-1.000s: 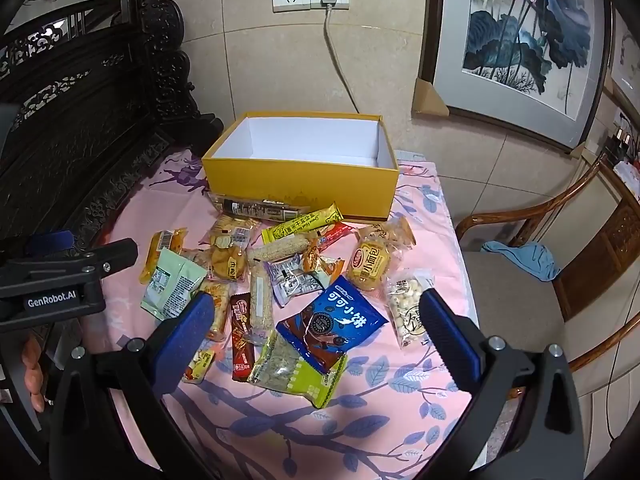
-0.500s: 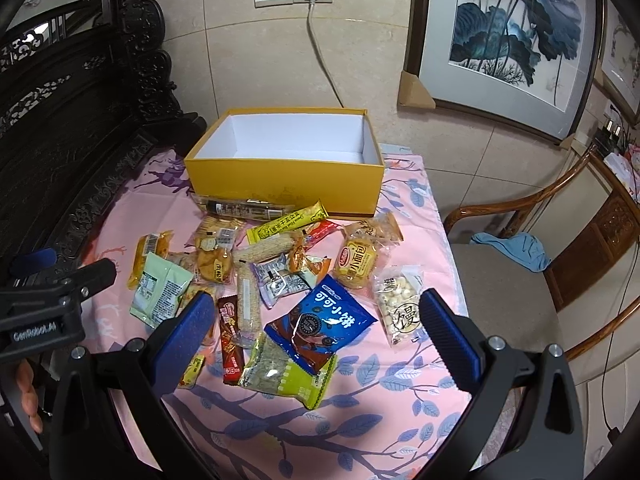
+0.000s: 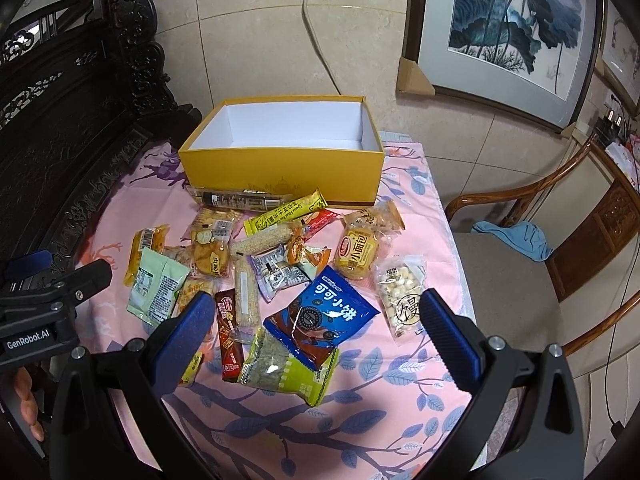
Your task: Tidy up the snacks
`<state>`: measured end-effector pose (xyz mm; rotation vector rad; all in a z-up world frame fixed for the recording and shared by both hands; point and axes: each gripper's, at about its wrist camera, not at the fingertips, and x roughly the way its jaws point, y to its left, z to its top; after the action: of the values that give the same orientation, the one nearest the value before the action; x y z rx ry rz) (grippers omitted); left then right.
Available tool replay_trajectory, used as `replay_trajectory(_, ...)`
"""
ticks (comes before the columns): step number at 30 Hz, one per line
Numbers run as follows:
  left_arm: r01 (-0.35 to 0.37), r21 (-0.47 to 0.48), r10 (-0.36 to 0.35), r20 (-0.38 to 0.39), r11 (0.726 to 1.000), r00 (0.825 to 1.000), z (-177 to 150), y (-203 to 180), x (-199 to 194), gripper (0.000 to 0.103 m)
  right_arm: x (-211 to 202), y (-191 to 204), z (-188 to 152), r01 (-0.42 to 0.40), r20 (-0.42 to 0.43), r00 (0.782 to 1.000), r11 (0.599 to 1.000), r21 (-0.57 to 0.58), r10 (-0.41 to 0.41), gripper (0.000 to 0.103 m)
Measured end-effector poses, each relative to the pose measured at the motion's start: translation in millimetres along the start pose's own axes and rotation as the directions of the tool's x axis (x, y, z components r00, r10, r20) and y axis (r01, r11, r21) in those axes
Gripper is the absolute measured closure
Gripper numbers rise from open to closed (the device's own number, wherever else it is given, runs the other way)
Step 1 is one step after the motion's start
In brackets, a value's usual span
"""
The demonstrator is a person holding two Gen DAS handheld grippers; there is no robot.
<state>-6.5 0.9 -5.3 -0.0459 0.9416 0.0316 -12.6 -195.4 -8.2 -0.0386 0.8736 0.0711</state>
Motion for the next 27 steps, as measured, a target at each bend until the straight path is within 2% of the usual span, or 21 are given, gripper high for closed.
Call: replay_trajectory(27,0.014,0.007,-0.014,-0.034,1.000,0.999,-1.3,-5.1,11.0,0.002,5.0,-6.8,-5.0,-0.001,-0.037,0.999,0.999,0.037,0.002,0.001)
